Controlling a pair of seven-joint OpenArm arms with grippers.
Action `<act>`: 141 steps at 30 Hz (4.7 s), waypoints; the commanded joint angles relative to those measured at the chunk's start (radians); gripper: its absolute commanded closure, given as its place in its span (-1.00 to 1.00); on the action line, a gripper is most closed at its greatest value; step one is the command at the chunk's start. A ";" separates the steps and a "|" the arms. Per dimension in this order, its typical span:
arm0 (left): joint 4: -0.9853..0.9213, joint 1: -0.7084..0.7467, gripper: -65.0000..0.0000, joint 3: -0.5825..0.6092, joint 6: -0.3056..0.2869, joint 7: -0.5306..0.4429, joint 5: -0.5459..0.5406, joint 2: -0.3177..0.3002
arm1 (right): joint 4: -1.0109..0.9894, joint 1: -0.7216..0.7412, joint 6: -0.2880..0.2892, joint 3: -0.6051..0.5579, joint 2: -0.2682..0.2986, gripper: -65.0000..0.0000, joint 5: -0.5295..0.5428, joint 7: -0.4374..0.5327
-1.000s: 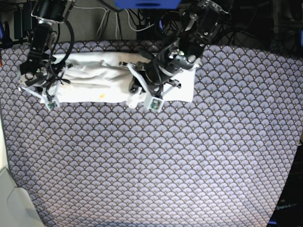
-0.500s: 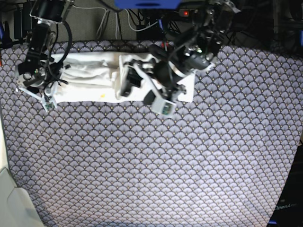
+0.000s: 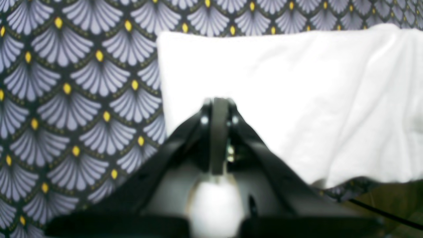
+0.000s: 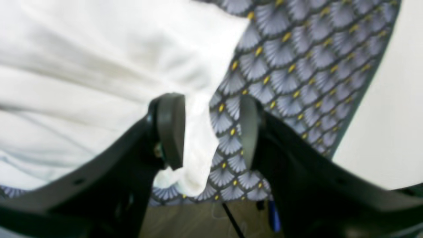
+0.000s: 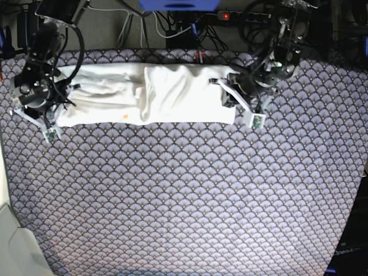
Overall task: Fold the T-shirt properly
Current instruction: 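Release the folded end with the left gripper and lift it away, then carry the other strip end with the right gripper over onto the fold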
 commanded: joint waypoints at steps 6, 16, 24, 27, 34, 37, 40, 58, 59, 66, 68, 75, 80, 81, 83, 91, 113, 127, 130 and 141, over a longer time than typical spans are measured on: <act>0.008 -0.008 0.98 -0.005 -0.006 -0.017 -0.004 -0.001 | 0.014 0.010 0.006 -0.001 0.008 -0.03 0.004 -0.036; 0.007 -0.010 0.98 -0.005 -0.006 -0.022 -0.002 -0.001 | 0.013 0.018 0.006 0.004 -0.017 -0.25 0.005 -0.038; 0.008 -0.010 0.98 -0.005 -0.004 -0.017 -0.002 -0.001 | 0.011 0.021 0.006 0.019 -0.072 -0.25 0.005 -0.029; 0.014 -0.008 0.98 -0.006 -0.002 -0.016 -0.002 -0.001 | 0.011 0.021 0.006 0.019 -0.073 -0.25 0.005 -0.029; 0.019 -0.006 0.98 -0.006 0.001 -0.014 -0.002 -0.001 | -0.048 0.058 0.006 0.112 -0.056 -0.26 0.048 -0.027; 0.019 -0.006 0.98 -0.006 0.001 -0.014 -0.002 -0.003 | -0.128 0.064 0.006 0.125 -0.020 -0.25 0.114 -0.029; 0.019 -0.005 0.98 -0.006 0.001 -0.014 -0.002 -0.017 | -0.171 0.061 0.006 0.125 0.006 -0.25 0.160 -0.029; 0.056 -0.003 0.98 -0.006 0.001 -0.014 -0.004 -0.049 | -0.280 0.059 0.006 0.125 -0.020 -0.21 0.191 -0.027; 0.056 -0.003 0.98 -0.006 0.001 -0.014 -0.004 -0.049 | -0.282 0.059 0.006 0.125 -0.020 -0.16 0.222 -0.027; 0.056 -0.005 0.98 -0.006 0.001 -0.014 -0.007 -0.049 | -0.283 0.042 0.006 0.117 -0.014 0.65 0.305 -0.036; 0.056 -0.003 0.98 -0.006 0.001 -0.014 -0.004 -0.049 | -0.282 0.033 0.006 0.116 -0.014 0.90 0.305 -0.036; 0.088 0.000 0.98 -0.008 0.001 -0.014 -0.007 -0.049 | -0.236 0.033 0.006 0.114 -0.006 1.00 0.305 -0.036; 0.145 0.023 0.98 -0.072 0.001 -0.008 -0.007 -0.051 | -0.118 0.027 0.006 0.079 -0.007 1.00 0.301 -0.039; 0.148 0.029 0.98 -0.105 0.001 0.007 -0.005 -0.049 | -0.095 0.016 0.006 0.065 -0.007 1.00 0.301 -0.047; 0.143 0.038 0.98 -0.157 0.001 0.035 -0.004 -0.047 | -0.050 0.001 0.006 0.025 -0.007 1.00 0.301 -0.049; 0.134 0.072 0.98 -0.289 -0.007 0.083 -0.002 -0.051 | 0.145 -0.028 0.006 -0.125 -0.047 1.00 0.301 -0.072; 0.126 0.138 0.98 -0.574 -0.009 0.078 0.000 -0.130 | 0.206 -0.037 0.006 -0.306 -0.234 1.00 0.305 -0.095; 0.094 0.135 0.98 -0.573 -0.009 0.078 0.000 -0.138 | 0.137 -0.082 -0.007 -0.590 -0.230 1.00 0.303 0.111; 0.094 0.136 0.98 -0.573 -0.009 0.078 0.000 -0.152 | 0.060 -0.068 -0.056 -0.624 -0.230 1.00 0.303 0.154; 0.091 0.156 0.98 -0.574 -0.009 0.077 0.000 -0.155 | -0.122 -0.024 -0.220 -0.696 -0.233 1.00 0.306 0.314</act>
